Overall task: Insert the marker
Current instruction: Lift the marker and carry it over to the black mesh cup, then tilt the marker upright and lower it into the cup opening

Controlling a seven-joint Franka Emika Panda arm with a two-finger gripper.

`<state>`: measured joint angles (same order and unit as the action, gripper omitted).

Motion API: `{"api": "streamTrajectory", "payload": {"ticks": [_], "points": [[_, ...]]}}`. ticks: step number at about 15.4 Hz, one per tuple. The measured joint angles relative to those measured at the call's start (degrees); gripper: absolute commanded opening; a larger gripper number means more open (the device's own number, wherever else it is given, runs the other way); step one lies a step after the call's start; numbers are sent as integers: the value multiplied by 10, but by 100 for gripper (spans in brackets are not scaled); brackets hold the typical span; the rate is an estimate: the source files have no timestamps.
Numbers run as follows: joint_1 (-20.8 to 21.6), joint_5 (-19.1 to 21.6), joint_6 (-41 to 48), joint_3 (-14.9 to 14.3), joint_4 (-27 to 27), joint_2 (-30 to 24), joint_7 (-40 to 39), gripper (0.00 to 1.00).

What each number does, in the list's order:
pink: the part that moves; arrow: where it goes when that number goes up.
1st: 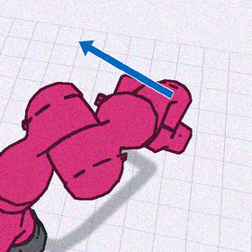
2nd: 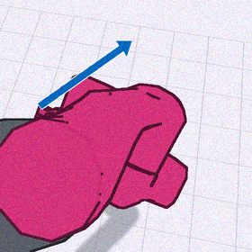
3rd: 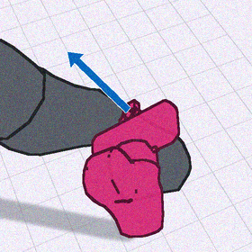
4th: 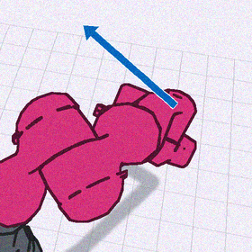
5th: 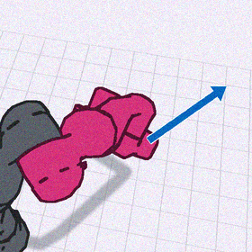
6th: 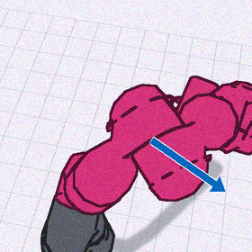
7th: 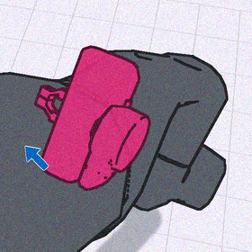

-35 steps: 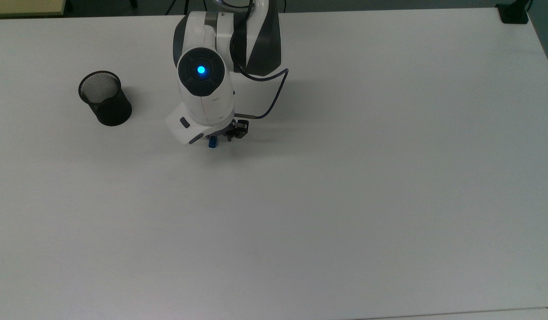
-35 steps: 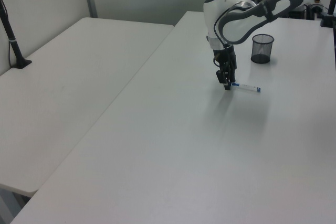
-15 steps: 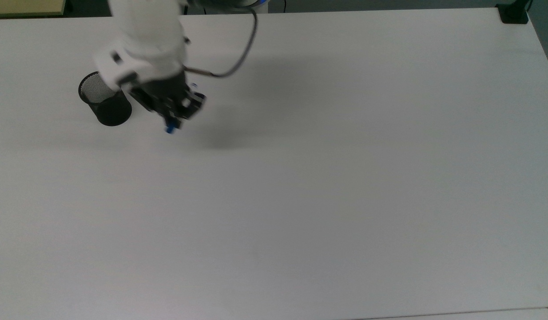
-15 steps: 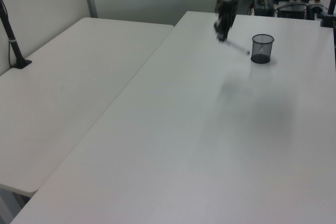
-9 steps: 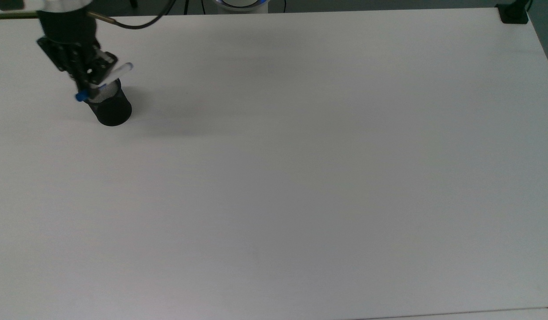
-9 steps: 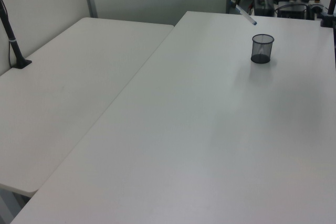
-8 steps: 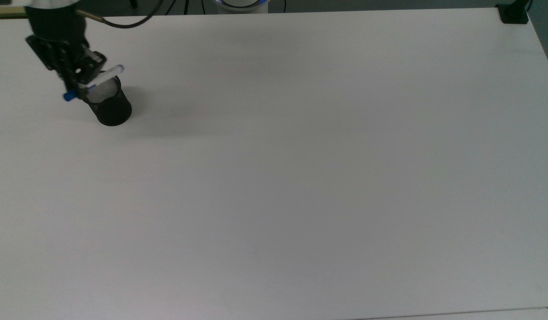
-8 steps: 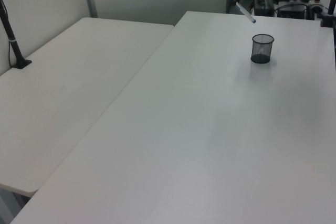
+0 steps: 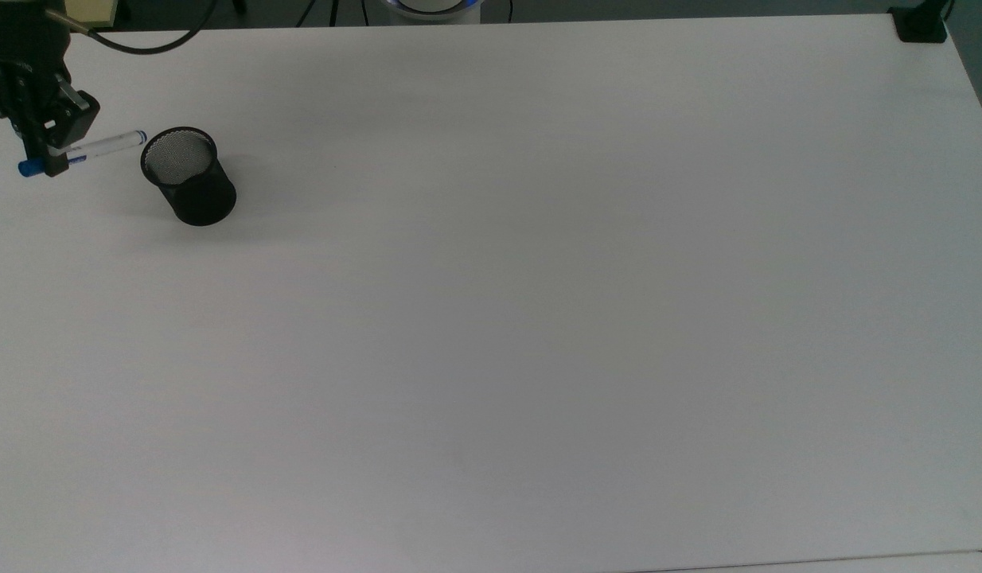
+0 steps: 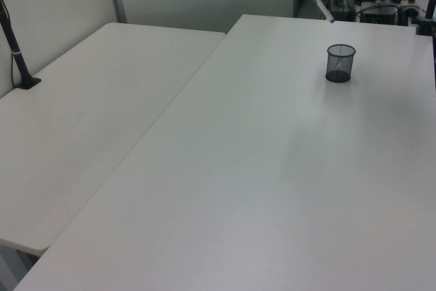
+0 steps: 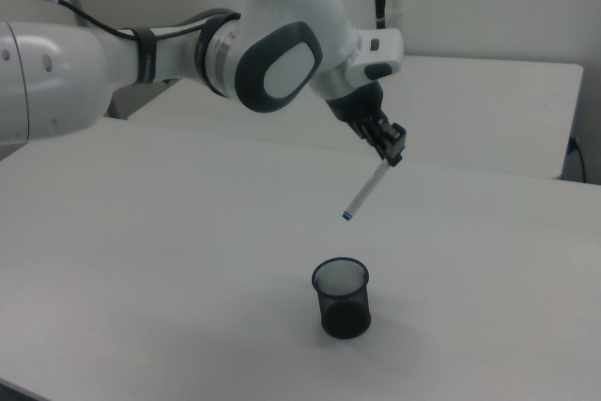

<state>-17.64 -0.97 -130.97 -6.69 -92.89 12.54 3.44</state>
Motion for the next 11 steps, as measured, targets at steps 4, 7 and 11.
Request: {"api": "streamTrajectory", "payload": {"ticks": [4, 7, 11], "points": [[0, 0, -5, 2, -7, -3, -2, 11], [0, 0, -5, 2, -10, -6, -8, 11], [0, 0, -5, 2, -15, -21, -9, 11]]}}
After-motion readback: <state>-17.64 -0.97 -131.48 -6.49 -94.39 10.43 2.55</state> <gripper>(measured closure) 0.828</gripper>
